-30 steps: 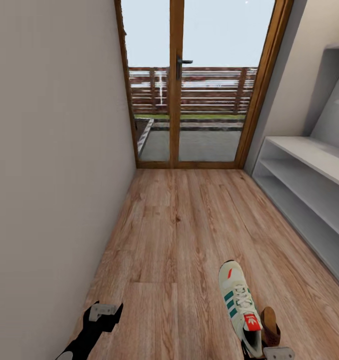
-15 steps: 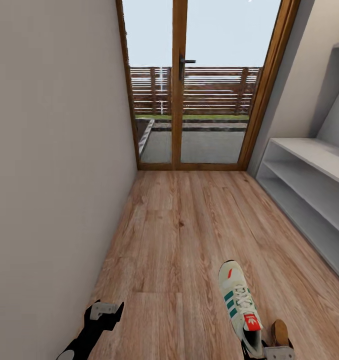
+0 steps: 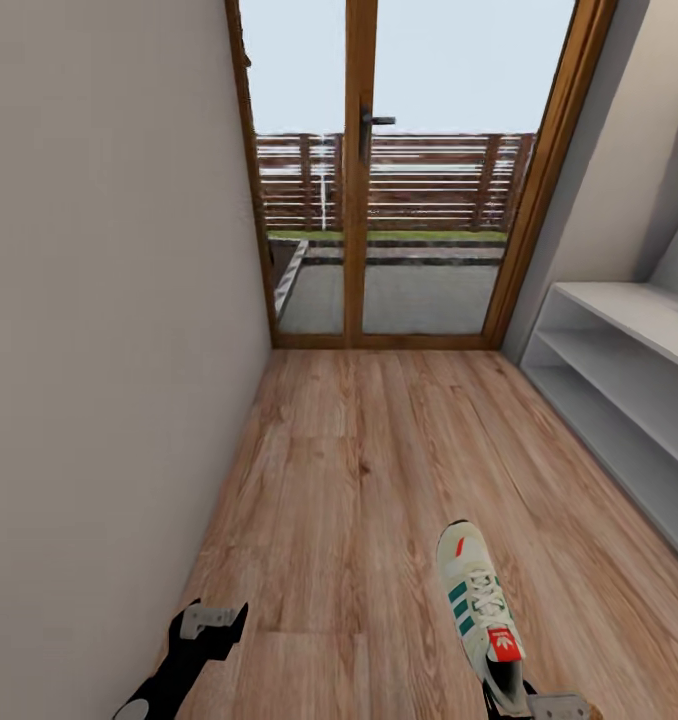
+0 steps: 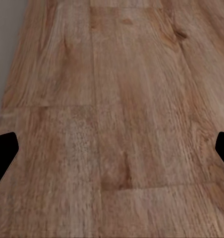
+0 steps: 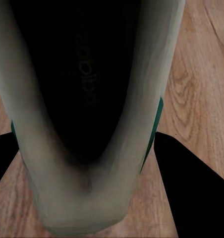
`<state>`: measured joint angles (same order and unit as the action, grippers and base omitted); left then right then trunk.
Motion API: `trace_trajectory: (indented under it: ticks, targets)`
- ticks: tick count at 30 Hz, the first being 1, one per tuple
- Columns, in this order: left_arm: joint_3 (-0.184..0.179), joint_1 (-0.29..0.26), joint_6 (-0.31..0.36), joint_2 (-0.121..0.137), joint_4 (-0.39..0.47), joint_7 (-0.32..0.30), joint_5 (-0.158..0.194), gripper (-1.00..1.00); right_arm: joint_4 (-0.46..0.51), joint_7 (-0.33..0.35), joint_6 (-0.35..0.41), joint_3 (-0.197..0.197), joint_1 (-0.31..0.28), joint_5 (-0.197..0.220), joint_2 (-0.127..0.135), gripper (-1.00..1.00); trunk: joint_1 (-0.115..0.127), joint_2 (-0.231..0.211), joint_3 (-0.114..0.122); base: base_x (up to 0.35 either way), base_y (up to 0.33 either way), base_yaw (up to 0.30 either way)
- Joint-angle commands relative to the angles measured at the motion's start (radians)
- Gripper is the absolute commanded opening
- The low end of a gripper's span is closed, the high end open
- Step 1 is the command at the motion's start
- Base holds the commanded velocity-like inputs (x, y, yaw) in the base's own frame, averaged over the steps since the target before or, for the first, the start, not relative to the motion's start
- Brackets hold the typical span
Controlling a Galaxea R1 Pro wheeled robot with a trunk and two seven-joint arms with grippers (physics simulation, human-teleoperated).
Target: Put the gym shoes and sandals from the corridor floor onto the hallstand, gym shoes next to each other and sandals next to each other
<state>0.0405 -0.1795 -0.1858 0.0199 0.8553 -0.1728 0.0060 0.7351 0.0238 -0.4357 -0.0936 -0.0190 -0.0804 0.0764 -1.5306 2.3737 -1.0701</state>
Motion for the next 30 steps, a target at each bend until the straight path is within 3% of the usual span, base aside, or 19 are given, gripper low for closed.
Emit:
trace_trajectory:
  ticks: [1, 24, 30]
  targets:
    - [0.003, -0.001, -0.002, 0.0, 0.0, -0.008, 0.001, 1.0, 0.0, 0.002, -0.003, -0.004, -0.001, -0.007, 0.0, -1.0, 0.0, 0.0, -0.001, 0.337, 0.0, 0.0]
    - [0.008, 0.0, -0.003, 0.0, 0.001, -0.008, 0.002, 1.0, 0.0, 0.002, -0.003, -0.003, 0.0, -0.007, -0.001, -1.0, 0.0, 0.0, -0.001, 0.338, 0.0, -0.002]
    - [0.008, 0.0, -0.003, 0.0, 0.001, -0.008, 0.002, 1.0, 0.0, 0.002, -0.003, -0.003, -0.001, -0.007, -0.001, -1.0, 0.0, 0.0, -0.001, 0.338, 0.0, -0.218]
